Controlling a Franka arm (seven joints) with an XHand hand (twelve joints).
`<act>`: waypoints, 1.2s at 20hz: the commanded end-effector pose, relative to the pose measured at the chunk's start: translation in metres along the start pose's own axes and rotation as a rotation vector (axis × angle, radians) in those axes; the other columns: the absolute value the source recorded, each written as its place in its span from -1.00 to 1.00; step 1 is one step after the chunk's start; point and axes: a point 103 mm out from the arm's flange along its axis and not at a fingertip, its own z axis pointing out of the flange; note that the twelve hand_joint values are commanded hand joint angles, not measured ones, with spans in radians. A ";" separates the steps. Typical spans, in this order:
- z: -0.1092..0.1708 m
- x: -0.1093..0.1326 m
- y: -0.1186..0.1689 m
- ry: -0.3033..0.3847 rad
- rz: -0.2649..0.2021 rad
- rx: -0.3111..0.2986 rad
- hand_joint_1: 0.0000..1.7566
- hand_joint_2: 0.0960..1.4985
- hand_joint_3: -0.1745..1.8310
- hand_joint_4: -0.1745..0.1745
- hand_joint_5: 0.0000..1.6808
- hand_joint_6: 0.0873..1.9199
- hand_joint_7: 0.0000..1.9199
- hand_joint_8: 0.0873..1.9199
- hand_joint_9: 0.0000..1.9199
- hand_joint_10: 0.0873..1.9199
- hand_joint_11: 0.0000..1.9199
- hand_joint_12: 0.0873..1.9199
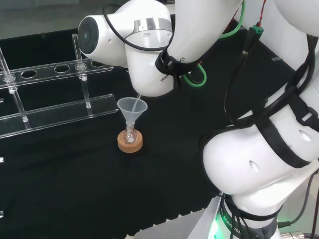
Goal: Pour all the NaCl from the weighing funnel into the round-bottom flask.
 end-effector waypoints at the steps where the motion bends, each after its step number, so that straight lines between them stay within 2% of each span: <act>1: -0.006 -0.003 0.000 -0.017 -0.017 -0.016 0.26 -0.04 -0.42 1.00 0.58 -0.59 0.68 -0.87 0.17 -0.91 -0.93 0.54; 17: -0.012 0.004 0.000 -0.100 -0.076 -0.047 0.26 -0.05 -0.41 1.00 0.57 -0.57 0.69 -0.89 0.17 -0.92 -0.97 0.54; 24: -0.011 0.004 0.002 -0.125 -0.085 -0.053 0.26 -0.06 -0.40 1.00 0.57 -0.57 0.69 -0.89 0.17 -0.92 -0.98 0.55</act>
